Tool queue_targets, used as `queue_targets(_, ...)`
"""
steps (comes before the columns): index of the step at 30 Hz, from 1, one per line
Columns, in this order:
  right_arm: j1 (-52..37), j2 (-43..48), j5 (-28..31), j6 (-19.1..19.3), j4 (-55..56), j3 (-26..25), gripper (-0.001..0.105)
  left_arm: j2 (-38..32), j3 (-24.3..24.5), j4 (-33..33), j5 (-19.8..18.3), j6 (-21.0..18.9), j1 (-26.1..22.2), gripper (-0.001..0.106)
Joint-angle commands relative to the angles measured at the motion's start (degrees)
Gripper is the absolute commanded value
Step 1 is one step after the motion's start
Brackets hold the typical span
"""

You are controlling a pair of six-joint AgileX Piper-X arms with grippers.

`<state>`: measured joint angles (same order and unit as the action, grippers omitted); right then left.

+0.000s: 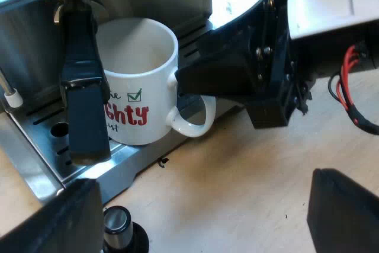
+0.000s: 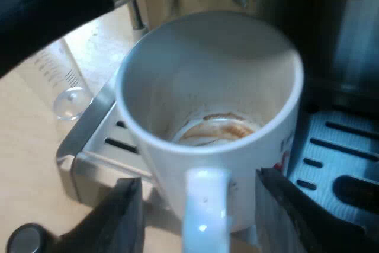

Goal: Place mug into machine

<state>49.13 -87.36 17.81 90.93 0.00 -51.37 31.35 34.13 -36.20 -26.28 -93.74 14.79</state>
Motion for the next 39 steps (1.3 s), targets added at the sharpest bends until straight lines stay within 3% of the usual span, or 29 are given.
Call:
queue_targets(1, -0.7, 0.1, -0.1, 1.0, 0.0, -0.4, 0.044, -0.2, 0.1, 0.2, -0.6, -0.2, 0.2, 0.072)
queue_targets(24, -0.9, -2.7, -0.9, 1.8, -2.8, -0.6, 0.044, -0.2, 0.1, 0.2, -0.6, -0.2, 0.2, 0.072)
queue_targets(39, -0.9, -9.6, 2.3, 2.0, -2.8, -6.6, 0.044, -0.2, 0.1, 0.2, -0.6, -0.2, 0.2, 0.072)
